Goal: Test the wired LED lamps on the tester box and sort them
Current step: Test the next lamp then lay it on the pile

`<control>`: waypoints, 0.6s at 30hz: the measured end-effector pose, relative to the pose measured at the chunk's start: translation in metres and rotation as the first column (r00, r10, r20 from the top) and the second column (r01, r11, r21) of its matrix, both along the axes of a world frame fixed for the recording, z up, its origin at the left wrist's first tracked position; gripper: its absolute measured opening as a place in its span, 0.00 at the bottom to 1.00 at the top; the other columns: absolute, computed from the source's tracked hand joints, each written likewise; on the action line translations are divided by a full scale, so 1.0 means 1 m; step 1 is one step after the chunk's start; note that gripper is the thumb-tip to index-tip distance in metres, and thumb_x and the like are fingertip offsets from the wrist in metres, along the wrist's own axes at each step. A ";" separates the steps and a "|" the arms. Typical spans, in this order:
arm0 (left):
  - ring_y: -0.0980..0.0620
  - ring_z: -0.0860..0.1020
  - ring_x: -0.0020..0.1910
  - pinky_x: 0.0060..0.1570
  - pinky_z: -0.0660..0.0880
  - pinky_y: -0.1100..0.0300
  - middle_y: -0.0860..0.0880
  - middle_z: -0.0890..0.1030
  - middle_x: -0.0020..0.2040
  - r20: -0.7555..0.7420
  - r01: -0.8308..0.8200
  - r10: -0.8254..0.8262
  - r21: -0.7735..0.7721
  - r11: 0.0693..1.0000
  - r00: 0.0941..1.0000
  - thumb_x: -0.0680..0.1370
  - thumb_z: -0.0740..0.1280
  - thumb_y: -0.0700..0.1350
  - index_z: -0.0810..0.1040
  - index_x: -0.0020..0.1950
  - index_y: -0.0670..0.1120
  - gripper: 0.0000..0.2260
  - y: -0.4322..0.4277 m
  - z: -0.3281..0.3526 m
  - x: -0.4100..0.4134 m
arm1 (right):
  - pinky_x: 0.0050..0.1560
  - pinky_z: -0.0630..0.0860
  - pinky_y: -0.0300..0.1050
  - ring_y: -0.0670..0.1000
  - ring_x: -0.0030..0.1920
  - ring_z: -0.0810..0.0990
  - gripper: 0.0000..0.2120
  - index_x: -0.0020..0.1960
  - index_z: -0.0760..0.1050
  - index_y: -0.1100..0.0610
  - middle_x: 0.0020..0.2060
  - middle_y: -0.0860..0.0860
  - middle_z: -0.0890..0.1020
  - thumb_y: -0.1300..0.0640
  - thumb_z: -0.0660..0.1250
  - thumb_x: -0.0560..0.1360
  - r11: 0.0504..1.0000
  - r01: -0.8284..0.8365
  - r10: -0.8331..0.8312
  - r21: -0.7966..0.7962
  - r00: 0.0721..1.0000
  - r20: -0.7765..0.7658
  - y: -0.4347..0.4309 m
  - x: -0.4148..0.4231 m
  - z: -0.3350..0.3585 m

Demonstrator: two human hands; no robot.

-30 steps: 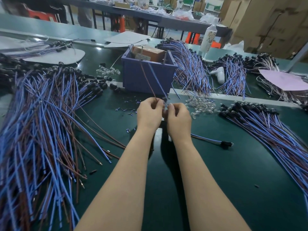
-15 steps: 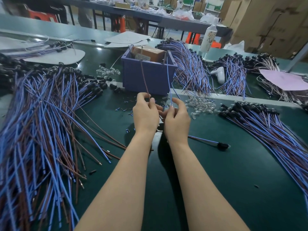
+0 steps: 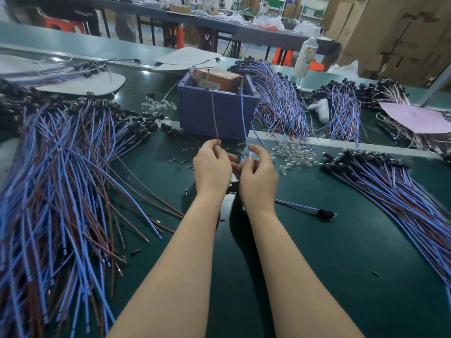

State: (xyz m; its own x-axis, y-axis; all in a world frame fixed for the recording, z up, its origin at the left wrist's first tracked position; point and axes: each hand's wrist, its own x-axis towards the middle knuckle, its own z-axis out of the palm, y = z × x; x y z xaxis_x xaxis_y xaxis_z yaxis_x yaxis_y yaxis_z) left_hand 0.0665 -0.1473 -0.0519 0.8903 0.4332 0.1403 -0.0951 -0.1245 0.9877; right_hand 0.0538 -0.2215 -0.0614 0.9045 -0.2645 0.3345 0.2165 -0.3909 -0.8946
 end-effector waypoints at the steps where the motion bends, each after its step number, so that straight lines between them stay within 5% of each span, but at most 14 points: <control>1: 0.52 0.80 0.32 0.48 0.78 0.53 0.52 0.81 0.34 -0.001 0.001 -0.001 0.001 1.000 1.000 0.80 0.55 0.38 0.72 0.62 0.40 0.12 -0.001 0.001 -0.001 | 0.38 0.67 0.35 0.51 0.40 0.78 0.13 0.60 0.73 0.54 0.39 0.52 0.81 0.63 0.57 0.79 1.000 0.004 -0.004 0.006 1.000 -0.003 0.000 0.001 0.000; 5: 0.50 0.81 0.42 0.49 0.77 0.56 0.53 0.81 0.37 -0.031 0.022 -0.019 0.088 0.996 0.999 0.78 0.58 0.38 0.75 0.53 0.43 0.08 -0.003 0.004 -0.004 | 0.42 0.69 0.35 0.51 0.41 0.80 0.12 0.59 0.72 0.54 0.36 0.51 0.82 0.63 0.56 0.79 0.994 0.008 -0.005 0.105 1.000 -0.028 -0.001 0.002 0.001; 8: 0.49 0.80 0.48 0.52 0.75 0.57 0.48 0.83 0.44 -0.046 -0.004 0.013 0.191 0.981 0.999 0.79 0.59 0.40 0.77 0.52 0.43 0.08 0.001 0.005 -0.004 | 0.51 0.75 0.45 0.51 0.42 0.81 0.11 0.59 0.71 0.53 0.32 0.46 0.80 0.62 0.56 0.80 0.992 0.005 -0.001 0.125 0.999 -0.033 -0.001 0.001 0.002; 11: 0.54 0.78 0.41 0.48 0.72 0.62 0.49 0.81 0.41 -0.030 -0.033 0.039 0.172 0.985 0.999 0.80 0.59 0.41 0.77 0.54 0.42 0.08 0.002 0.005 -0.004 | 0.52 0.76 0.52 0.50 0.40 0.80 0.12 0.61 0.70 0.54 0.31 0.44 0.79 0.62 0.56 0.80 0.991 0.003 0.000 0.133 1.000 -0.022 -0.001 0.000 0.003; 18: 0.56 0.77 0.39 0.39 0.69 0.70 0.52 0.80 0.39 -0.002 -0.089 0.089 0.032 0.996 0.996 0.81 0.60 0.41 0.73 0.61 0.43 0.10 0.006 0.006 -0.002 | 0.51 0.76 0.46 0.51 0.41 0.81 0.15 0.65 0.70 0.54 0.35 0.48 0.81 0.62 0.56 0.80 0.993 -0.027 0.024 0.112 0.999 0.030 0.006 -0.004 0.009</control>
